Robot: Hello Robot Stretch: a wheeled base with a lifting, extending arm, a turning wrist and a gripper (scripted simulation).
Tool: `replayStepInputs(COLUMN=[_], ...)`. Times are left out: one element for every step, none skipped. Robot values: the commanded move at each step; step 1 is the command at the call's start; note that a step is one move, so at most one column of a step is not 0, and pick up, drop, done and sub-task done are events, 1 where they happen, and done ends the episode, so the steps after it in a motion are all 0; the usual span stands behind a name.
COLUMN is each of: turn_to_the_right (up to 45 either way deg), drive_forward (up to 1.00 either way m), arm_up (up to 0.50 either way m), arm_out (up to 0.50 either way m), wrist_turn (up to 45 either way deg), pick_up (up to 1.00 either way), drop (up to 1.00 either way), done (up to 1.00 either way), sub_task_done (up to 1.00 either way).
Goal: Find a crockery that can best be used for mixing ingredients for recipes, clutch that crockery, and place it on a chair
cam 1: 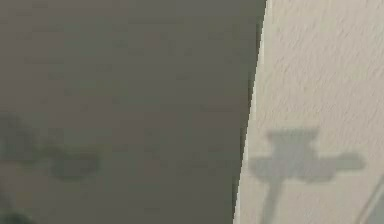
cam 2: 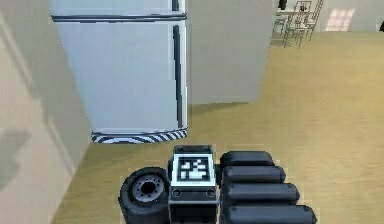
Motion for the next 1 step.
replayStepInputs(turn_to_the_right=[0.0], drive_forward=[0.30], arm_up=[0.00], arm_out=[0.00], wrist_turn=[0.0], pick_up=[0.00], drop=[0.00], done=[0.00], sub_task_done=[0.00])
